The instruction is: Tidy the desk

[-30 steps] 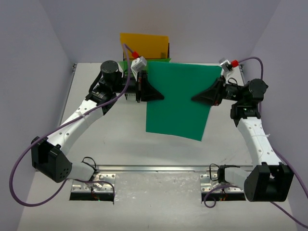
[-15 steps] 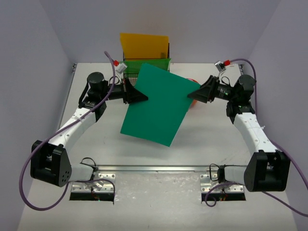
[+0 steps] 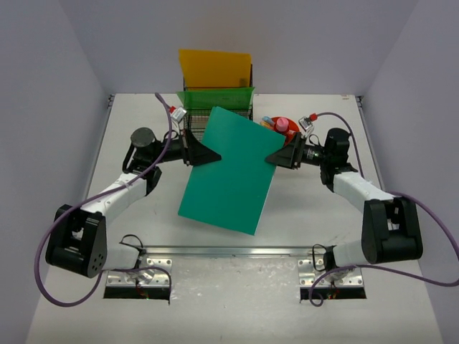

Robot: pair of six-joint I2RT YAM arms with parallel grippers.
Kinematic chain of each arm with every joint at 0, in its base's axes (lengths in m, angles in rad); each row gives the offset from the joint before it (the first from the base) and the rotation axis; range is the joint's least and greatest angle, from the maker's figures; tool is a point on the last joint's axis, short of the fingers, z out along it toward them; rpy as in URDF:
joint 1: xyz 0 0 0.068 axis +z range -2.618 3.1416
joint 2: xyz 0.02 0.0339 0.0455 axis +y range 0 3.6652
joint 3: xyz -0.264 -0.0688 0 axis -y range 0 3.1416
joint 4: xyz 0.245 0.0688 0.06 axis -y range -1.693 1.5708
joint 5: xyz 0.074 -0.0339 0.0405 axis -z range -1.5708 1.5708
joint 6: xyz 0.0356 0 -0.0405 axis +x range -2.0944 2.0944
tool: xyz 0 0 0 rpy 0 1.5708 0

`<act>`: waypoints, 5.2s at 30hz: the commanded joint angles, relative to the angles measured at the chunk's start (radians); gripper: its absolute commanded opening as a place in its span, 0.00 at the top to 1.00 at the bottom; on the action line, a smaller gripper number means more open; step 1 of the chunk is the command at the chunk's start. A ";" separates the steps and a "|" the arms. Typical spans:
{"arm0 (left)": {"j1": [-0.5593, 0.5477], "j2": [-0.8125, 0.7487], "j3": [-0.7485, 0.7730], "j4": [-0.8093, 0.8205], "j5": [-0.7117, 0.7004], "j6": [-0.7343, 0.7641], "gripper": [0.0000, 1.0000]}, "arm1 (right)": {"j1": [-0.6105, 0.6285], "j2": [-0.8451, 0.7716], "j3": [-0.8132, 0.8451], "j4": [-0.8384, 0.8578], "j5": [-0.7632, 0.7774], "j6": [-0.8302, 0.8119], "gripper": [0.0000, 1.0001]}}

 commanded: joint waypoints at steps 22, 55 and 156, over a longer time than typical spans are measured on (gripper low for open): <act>0.083 -0.094 0.111 -0.371 -0.227 0.337 1.00 | 0.179 -0.005 0.154 0.029 0.074 -0.013 1.00; -0.156 -0.022 0.328 -0.393 -0.801 1.494 1.00 | 0.450 0.159 0.868 -0.530 0.601 -1.158 1.00; 0.097 0.375 0.514 -0.369 -0.518 1.458 0.29 | 0.375 0.434 0.929 -0.491 0.708 -1.347 0.42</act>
